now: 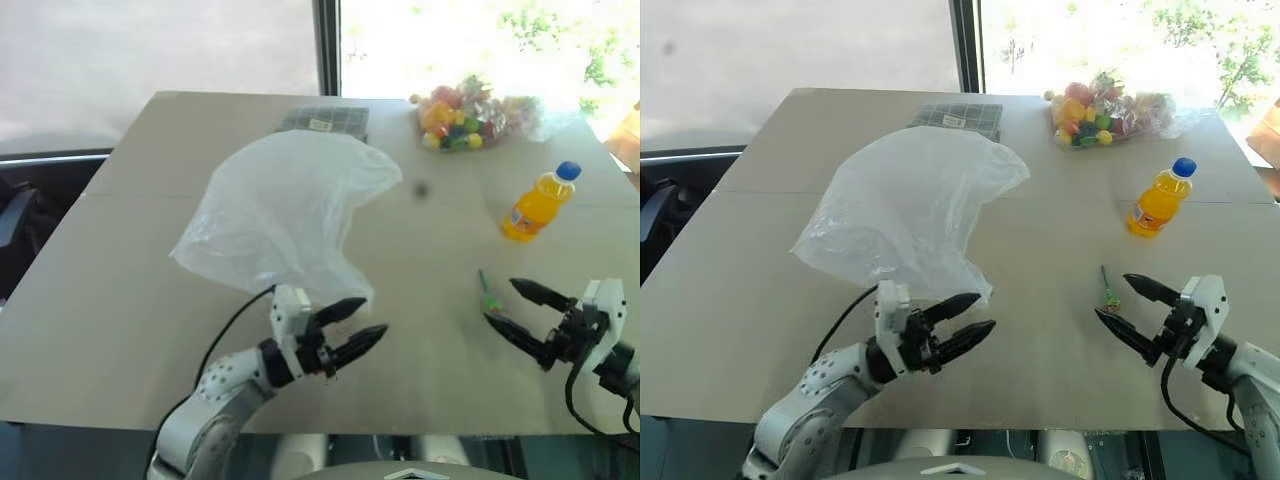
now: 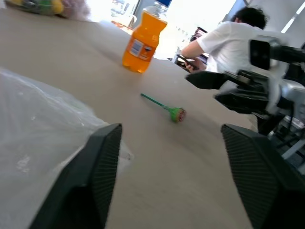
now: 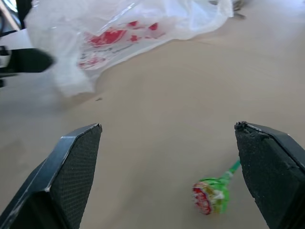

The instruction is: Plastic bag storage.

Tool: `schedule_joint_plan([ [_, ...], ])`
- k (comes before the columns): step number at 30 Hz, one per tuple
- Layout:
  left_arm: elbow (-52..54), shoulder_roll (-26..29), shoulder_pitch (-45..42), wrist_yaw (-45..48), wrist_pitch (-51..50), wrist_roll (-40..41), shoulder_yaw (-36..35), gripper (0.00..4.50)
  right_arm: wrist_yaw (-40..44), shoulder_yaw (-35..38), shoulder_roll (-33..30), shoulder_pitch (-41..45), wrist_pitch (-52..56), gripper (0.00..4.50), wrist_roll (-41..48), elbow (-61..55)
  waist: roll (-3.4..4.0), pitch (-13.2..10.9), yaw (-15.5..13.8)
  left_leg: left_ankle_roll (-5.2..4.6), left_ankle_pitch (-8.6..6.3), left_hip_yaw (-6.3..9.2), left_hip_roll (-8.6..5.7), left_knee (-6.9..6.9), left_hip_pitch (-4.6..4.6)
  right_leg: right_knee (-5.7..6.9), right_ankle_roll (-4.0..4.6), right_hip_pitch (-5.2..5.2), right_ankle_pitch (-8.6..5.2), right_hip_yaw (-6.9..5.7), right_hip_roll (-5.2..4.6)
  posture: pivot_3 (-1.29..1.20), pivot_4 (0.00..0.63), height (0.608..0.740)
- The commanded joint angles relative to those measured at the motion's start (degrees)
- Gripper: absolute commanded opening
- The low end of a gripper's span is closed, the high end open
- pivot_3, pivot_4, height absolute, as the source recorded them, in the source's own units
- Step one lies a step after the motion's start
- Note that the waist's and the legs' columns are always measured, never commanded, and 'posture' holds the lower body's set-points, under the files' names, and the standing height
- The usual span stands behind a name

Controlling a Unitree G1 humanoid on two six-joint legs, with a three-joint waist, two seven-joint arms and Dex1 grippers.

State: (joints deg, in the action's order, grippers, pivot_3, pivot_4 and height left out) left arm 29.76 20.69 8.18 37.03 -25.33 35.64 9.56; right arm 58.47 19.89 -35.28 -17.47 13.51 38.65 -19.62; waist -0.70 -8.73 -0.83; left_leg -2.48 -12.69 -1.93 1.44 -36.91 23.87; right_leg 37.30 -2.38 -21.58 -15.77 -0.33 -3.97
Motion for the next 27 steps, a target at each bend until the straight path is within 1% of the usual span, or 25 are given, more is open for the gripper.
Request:
schedule_joint_plan([
  [1,-0.6,-1.27,-2.01,-4.45,-3.47,-0.02,-0.7,4.44,2.71,2.45,-1.47,-0.91,0.63,4.5,5.01,-5.67,0.01,0.0,0.06,0.0,0.0,-0.04,-0.01,0.0,-0.02,0.03,-0.01,-0.01,0.0,0.0,0.1,0.0,0.15,0.74],
  [5,0.89,-1.07,-3.23,-8.11,-8.9,1.43,-1.37,4.44,1.08,2.31,-2.46,-0.13,2.88,4.5,7.43,-9.76,-0.04,-0.03,0.03,0.0,0.0,-0.04,0.0,-0.08,-0.04,0.16,-0.02,-0.01,-0.01,0.0,0.15,0.0,0.15,0.74],
  [8,1.63,-2.0,-4.42,-10.52,-11.47,1.83,-1.06,4.44,-0.54,1.25,-1.97,0.36,3.54,4.5,7.61,-11.28,-0.06,-0.05,-0.02,0.0,0.0,-0.02,0.01,-0.14,-0.04,0.22,-0.02,-0.02,-0.01,0.01,0.01,0.0,0.15,0.74],
  [11,0.12,-3.2,-6.06,-13.52,-14.75,0.89,-0.37,4.44,-0.94,0.36,-1.73,0.37,3.41,4.5,6.61,-11.67,-0.09,-0.06,-0.15,0.01,0.0,0.0,-0.02,-0.2,-0.01,0.23,-0.01,0.0,-0.01,0.0,-0.05,0.0,0.15,0.74],
  [14,0.24,-2.64,-6.71,-13.14,-15.77,0.15,0.36,4.44,-1.49,0.26,-1.76,0.84,3.48,4.5,6.42,-11.58,-0.09,-0.06,-0.03,0.0,0.0,-0.01,-0.05,-0.21,0.0,0.23,-0.01,0.0,-0.01,0.02,-0.06,0.0,0.15,0.74],
  [16,1.06,1.4,-5.83,-8.94,-9.12,-5.64,2.66,4.44,-2.03,0.16,-1.78,1.13,3.68,4.5,6.55,-11.76,-0.09,-0.07,0.05,0.01,0.0,-0.01,-0.04,-0.2,0.0,0.23,-0.01,-0.02,-0.01,0.04,-0.06,0.0,0.15,0.74],
  [18,-0.03,6.74,-4.99,-4.94,2.87,-15.74,6.14,4.44,-2.55,-0.02,-1.62,1.24,3.72,4.5,6.54,-11.92,-0.08,-0.07,0.04,0.01,-0.01,-0.01,0.02,-0.17,-0.02,0.24,0.02,-0.04,-0.01,0.05,-0.04,0.0,0.15,0.74],
  [20,-2.78,10.27,-4.23,-3.08,15.16,-23.8,7.57,4.44,-3.03,-0.23,-1.4,1.32,3.75,4.5,6.54,-11.98,-0.01,-0.07,-0.03,0.03,0.0,-0.02,0.04,-0.1,-0.03,0.24,0.05,-0.1,-0.01,0.07,-0.05,0.0,0.15,0.74],
  [24,-8.07,12.84,-5.0,-1.68,36.05,-32.96,6.64,4.44,-3.61,-0.62,-1.29,1.67,3.9,4.5,6.68,-11.95,0.01,-0.07,-0.11,0.05,-0.02,-0.12,0.02,0.06,0.01,0.02,0.07,-0.12,0.0,0.16,-0.33,0.0,0.15,0.74],
  [27,-11.4,12.25,-7.43,-3.77,45.19,-39.14,6.57,4.44,-4.03,-1.18,-1.36,2.52,4.14,4.5,6.71,-11.79,0.01,-0.07,-0.12,0.04,-0.02,-0.14,-0.09,0.26,0.04,-0.22,0.07,-0.12,0.02,0.15,-0.54,0.0,0.15,0.74],
])
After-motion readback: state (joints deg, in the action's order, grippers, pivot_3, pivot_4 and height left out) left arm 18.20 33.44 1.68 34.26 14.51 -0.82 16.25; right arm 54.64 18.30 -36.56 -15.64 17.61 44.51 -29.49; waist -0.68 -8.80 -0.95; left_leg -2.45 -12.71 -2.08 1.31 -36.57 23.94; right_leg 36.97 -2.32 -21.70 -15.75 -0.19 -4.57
